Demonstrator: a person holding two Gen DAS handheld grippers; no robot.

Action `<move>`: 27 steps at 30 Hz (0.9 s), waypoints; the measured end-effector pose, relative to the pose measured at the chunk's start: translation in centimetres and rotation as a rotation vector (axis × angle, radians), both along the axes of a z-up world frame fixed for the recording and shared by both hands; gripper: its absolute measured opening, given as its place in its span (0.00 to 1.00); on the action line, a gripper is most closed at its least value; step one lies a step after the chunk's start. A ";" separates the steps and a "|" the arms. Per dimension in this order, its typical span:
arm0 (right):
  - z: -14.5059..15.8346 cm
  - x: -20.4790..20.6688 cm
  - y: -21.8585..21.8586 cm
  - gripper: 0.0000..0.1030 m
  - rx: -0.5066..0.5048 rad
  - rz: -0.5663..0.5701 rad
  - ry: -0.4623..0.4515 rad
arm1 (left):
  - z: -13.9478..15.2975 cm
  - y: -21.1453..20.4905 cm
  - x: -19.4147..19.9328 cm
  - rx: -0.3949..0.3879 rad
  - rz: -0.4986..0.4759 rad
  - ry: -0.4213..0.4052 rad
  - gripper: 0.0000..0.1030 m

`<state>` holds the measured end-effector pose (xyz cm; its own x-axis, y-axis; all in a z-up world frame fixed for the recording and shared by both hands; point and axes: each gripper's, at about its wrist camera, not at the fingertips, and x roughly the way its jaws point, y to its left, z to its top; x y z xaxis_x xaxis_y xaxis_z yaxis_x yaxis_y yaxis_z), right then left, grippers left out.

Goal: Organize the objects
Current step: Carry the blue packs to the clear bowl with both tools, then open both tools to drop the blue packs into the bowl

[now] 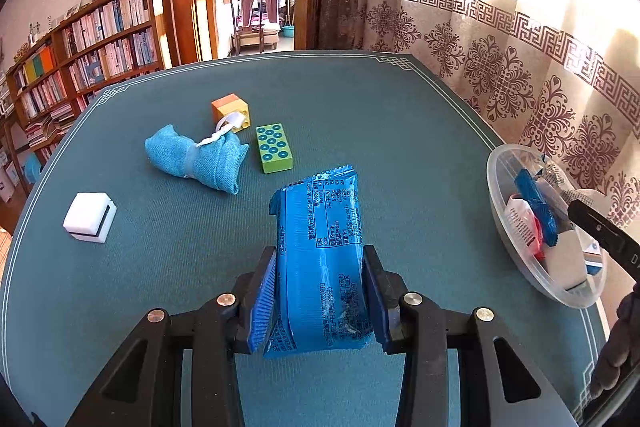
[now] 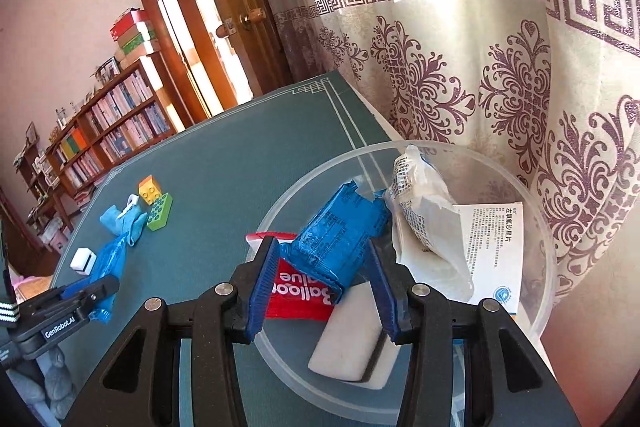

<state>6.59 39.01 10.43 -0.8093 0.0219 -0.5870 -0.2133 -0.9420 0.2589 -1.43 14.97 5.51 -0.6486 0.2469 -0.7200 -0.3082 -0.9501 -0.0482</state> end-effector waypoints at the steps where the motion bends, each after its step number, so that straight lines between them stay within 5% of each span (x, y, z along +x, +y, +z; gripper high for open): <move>1: 0.1 0.3 0.0 0.45 0.007 0.001 0.002 | 0.1 0.4 0.0 0.004 -0.012 -0.002 0.42; 12: 0.6 4.1 0.1 0.45 0.105 -0.007 0.042 | 2.2 7.1 -0.5 0.037 -0.183 0.025 0.42; 27: 0.3 4.1 1.8 0.45 0.053 -0.031 0.038 | 2.5 15.8 0.2 0.006 -0.387 0.040 0.42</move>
